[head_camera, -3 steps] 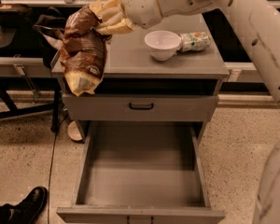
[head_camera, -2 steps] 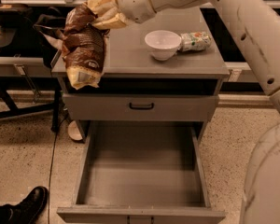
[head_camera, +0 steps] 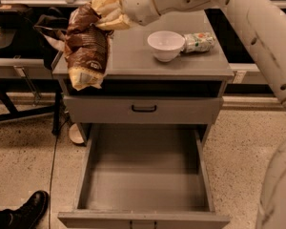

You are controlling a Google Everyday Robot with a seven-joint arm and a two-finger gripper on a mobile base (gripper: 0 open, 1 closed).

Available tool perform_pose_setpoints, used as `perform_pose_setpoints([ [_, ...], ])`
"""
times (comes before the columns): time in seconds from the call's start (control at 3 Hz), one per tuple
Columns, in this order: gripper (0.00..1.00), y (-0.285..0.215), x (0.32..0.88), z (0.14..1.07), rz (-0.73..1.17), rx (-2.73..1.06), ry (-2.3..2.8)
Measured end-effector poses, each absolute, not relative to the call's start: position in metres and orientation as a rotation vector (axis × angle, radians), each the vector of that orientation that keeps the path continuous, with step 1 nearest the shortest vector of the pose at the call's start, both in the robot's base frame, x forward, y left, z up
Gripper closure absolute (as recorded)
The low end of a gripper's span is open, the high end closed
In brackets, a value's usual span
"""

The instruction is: Pick brown chip bag from middle drawer and place on counter

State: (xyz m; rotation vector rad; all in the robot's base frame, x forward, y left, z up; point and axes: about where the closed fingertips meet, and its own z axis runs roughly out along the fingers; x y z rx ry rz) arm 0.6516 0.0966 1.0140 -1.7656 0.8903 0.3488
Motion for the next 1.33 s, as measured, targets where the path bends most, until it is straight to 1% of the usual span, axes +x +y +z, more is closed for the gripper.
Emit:
perform_pose_setpoints([
  [0.33, 1.0, 0.094, 0.68, 1.0, 0.322, -1.748, 0.91],
  [0.67, 1.0, 0.09, 0.741, 1.004, 0.268, -1.71, 0.926],
  [1.33, 1.0, 0.078, 0.812, 1.013, 0.15, -1.641, 0.983],
])
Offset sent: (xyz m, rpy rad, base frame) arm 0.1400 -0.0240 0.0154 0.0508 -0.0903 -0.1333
